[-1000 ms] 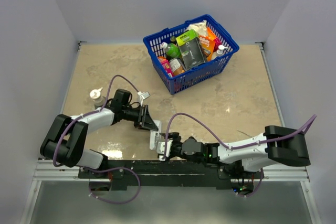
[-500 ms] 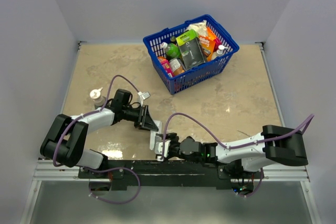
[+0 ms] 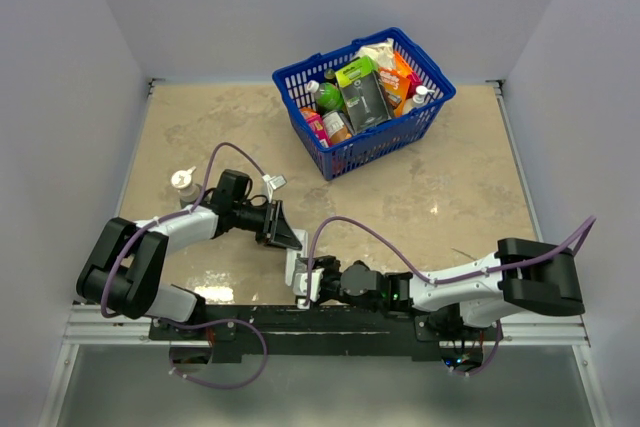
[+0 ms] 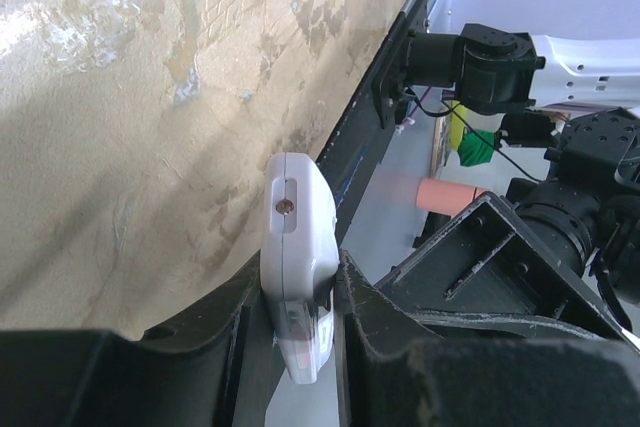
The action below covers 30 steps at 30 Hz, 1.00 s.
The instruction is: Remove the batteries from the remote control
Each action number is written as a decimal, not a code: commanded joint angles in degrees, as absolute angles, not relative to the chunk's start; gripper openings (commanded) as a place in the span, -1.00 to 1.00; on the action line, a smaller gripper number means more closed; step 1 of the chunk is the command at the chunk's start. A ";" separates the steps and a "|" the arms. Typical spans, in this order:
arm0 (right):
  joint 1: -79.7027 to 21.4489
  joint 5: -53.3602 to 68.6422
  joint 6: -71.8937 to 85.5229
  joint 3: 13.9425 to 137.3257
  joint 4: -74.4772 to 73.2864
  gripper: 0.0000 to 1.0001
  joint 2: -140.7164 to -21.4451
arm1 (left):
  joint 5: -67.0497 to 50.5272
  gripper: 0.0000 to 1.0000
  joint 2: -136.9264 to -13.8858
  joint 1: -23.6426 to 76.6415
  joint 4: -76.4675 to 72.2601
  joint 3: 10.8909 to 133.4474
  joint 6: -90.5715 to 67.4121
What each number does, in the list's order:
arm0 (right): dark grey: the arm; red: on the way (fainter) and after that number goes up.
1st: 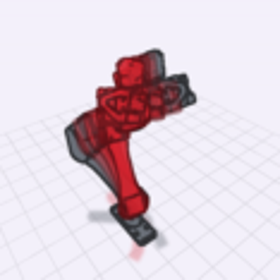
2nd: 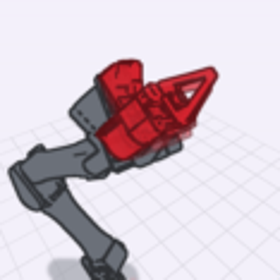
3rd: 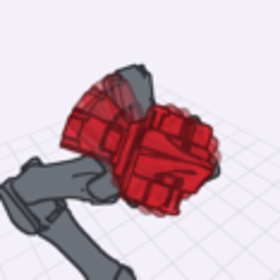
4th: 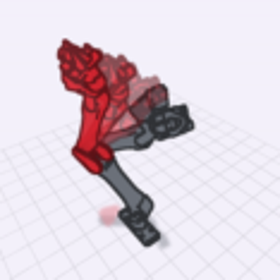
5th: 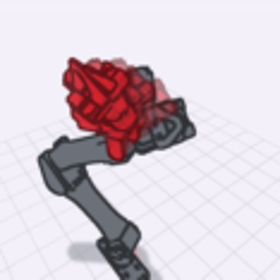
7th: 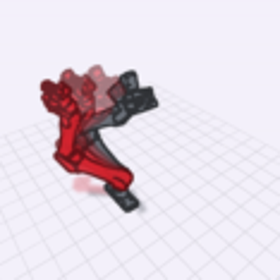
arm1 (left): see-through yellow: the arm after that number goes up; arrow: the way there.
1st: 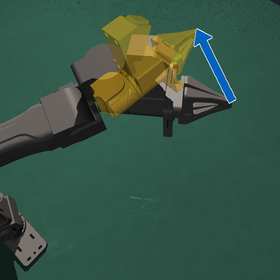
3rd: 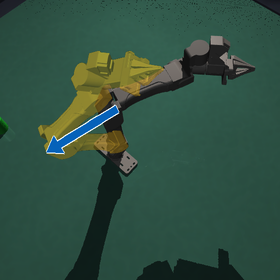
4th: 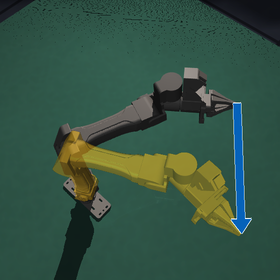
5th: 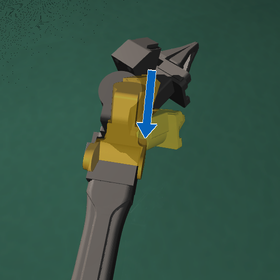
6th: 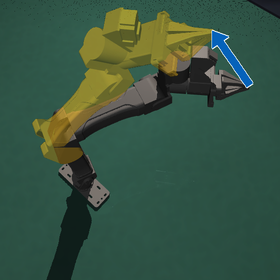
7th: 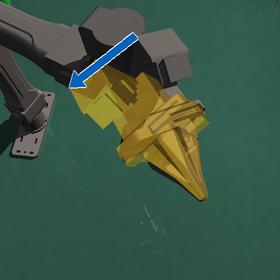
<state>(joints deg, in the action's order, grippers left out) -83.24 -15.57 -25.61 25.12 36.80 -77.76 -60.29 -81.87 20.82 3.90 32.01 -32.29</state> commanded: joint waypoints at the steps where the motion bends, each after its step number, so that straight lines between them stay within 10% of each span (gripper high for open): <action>1: -83.32 -20.03 -27.24 26.81 37.70 0.01 -78.58 | -63.02 -1.00 -82.09 21.53 3.16 32.69 -31.99; 30: -85.08 -31.46 -33.75 27.07 45.00 -0.03 -82.00 | -62.49 -1.00 -83.06 21.71 3.95 32.87 -31.82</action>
<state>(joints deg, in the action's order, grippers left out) -85.69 -23.73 -30.28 25.17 39.27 -81.45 -58.22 -82.74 20.82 2.20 32.03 -31.88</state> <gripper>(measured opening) 0.487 0.302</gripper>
